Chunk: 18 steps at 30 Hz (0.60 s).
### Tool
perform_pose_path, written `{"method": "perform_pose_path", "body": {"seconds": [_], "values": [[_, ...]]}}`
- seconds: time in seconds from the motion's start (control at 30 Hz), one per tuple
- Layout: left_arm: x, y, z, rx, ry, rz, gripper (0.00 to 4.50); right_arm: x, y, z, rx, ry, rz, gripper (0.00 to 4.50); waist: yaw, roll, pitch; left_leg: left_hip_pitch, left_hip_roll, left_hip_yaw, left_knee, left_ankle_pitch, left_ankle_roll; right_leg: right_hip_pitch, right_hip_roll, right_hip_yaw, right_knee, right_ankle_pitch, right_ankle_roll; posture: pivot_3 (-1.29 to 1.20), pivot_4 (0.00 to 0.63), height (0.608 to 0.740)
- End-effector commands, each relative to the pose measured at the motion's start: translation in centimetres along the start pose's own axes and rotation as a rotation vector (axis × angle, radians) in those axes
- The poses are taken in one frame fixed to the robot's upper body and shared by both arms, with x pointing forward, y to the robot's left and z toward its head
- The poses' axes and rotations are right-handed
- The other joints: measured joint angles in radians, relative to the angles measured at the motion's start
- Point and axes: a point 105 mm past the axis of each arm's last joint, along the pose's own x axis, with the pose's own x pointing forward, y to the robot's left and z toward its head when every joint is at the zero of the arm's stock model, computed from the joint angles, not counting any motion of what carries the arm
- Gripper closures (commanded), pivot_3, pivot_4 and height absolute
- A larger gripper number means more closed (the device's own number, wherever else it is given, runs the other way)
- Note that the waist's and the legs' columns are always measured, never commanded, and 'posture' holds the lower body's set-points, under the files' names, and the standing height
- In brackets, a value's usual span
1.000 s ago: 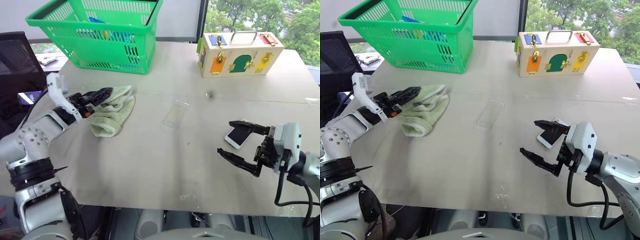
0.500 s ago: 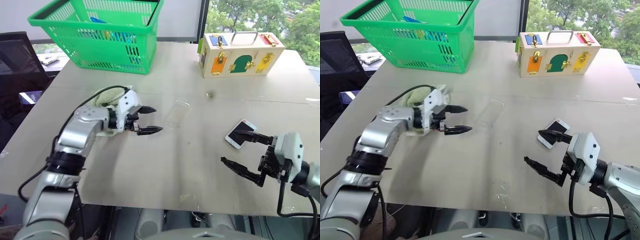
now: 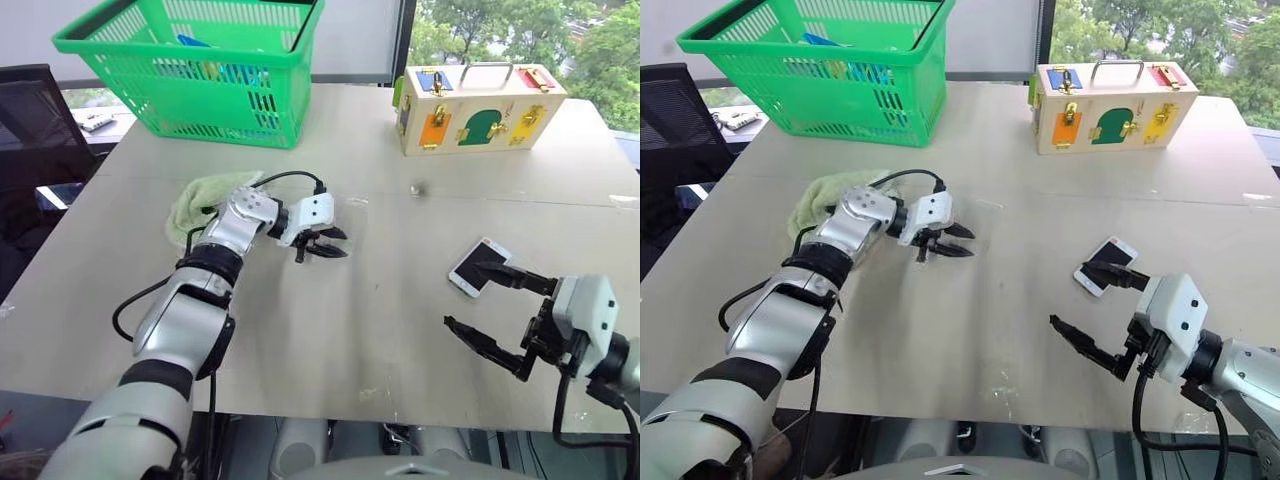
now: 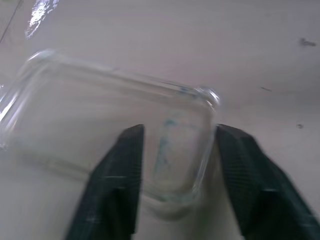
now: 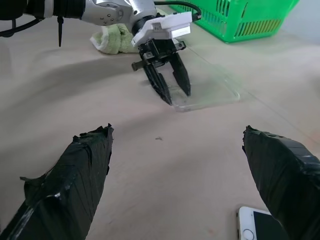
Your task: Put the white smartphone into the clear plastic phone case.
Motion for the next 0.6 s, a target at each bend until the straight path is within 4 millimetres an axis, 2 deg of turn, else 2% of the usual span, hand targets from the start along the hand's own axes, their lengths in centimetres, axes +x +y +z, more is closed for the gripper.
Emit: {"method": "perform_pose_path", "body": {"seconds": [0.03,0.17,0.27,0.33,0.4,0.5,0.57,0.6], "values": [[-0.8,-0.5,-0.7,-0.107,-0.006,-0.026,4.49,0.1,0.4,0.9,-0.03,-0.022,0.003,0.0,0.0,0.0,0.0,0.0,0.0,0.0,0.0,0.0,0.0,0.0,0.0,0.0,0.0,0.0,0.0,0.0,0.15,0.74],[-1.5,-0.7,2.5,-0.36,-0.147,0.025,4.49,0.2,0.6,0.8,-0.026,-0.023,0.005,0.0,-0.015,0.0,0.0,-0.001,0.002,-0.001,0.0,0.0,0.0,0.0,0.0,0.003,0.001,0.0,0.0,0.0,0.15,0.74],[-1.5,-1.0,4.6,-0.582,-0.091,0.135,4.49,0.4,0.6,0.8,-0.022,-0.029,0.01,0.0,-0.015,-0.001,0.001,-0.002,0.002,-0.003,0.0,0.0,0.0,0.0,-0.001,0.003,0.001,0.0,0.0,0.0,0.15,0.74],[-1.2,-1.0,6.8,-0.7,-0.13,0.199,4.49,0.5,0.5,0.8,-0.02,-0.033,0.02,0.0,-0.014,-0.001,0.001,-0.002,0.001,-0.003,0.001,0.0,0.0,0.0,-0.001,0.003,0.0,0.0,0.001,0.0,0.15,0.74],[-0.6,-1.1,8.1,-0.788,-0.148,0.264,4.49,0.6,0.5,0.7,-0.021,-0.029,0.035,0.0,-0.014,-0.001,0.001,-0.001,0.0,-0.003,0.001,0.0,0.0,0.001,-0.001,0.005,0.0,0.0,0.001,0.0,0.15,0.74],[0.6,-1.3,8.3,-0.838,-0.125,0.366,4.49,0.6,0.4,0.5,-0.024,-0.015,0.047,0.0,-0.019,-0.001,0.001,0.0,-0.001,-0.003,0.002,0.0,0.0,0.002,0.0,0.006,0.0,0.0,0.001,0.0,0.15,0.74],[2.2,-1.7,8.1,-0.894,-0.108,0.39,4.49,0.3,0.5,0.3,-0.025,-0.002,0.049,0.0,-0.022,-0.001,0.001,0.001,-0.001,-0.003,0.002,0.0,0.0,0.002,0.0,0.006,0.001,0.0,0.001,0.0,0.15,0.74],[3.1,-2.0,8.0,-0.918,-0.094,0.381,4.23,0.3,0.5,0.2,-0.028,0.005,0.049,0.0,-0.024,-0.001,0.001,0.001,-0.001,-0.003,0.001,0.0,0.0,0.002,0.001,0.006,0.001,0.0,0.001,0.0,0.15,0.74]]}}
